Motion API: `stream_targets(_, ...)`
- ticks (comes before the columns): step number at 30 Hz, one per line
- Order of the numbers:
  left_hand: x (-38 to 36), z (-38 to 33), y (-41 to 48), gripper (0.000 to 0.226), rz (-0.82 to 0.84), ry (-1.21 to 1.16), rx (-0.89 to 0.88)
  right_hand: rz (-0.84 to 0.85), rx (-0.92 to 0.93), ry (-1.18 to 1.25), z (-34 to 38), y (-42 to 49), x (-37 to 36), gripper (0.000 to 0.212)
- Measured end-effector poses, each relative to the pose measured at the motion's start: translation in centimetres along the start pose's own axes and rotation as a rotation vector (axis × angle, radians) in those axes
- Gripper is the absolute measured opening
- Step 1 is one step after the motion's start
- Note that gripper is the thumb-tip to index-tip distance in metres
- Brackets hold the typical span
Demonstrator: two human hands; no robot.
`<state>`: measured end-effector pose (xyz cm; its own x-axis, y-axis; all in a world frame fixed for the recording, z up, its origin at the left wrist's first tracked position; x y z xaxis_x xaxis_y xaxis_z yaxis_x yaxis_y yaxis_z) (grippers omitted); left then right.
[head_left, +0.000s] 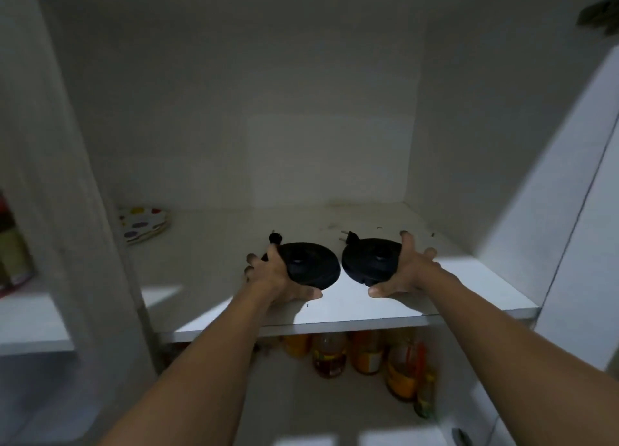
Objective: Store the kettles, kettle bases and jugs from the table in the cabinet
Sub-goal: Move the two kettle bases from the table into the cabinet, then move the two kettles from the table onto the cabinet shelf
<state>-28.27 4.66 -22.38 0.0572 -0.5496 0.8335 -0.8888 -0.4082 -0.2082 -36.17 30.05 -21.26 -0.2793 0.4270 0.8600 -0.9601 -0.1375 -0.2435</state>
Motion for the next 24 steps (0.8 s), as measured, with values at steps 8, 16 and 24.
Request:
stream_targets(8,1.4,0.6,-11.0,0.085,-0.322,0.069,-0.054,-0.201,0.236,-0.086,1.5,-8.0,-3.2,0.097)
stream_targets(16,-0.6,11.3,-31.9,0.066,-0.529,0.131,0.254,-0.160,0.765,-0.122,7.1,-23.4,-12.1,0.066)
stream_targets(24,-1.2,25.8,-55.6,0.061,-0.636,0.120,0.734,0.251,1.117,-0.233,11.9,-45.0,-26.4,0.061)
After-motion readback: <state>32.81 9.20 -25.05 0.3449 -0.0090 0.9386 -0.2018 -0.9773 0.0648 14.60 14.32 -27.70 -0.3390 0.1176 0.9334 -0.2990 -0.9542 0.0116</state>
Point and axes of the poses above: each hand's wrist, its own y-axis towards the middle knuckle, its own x-axis out of the back of the hand, z = x × y, the point moved 6 cm from there along y, towards the middle knuckle, and after that the axes turned 7 degrees about z, right-handed, at the moved point
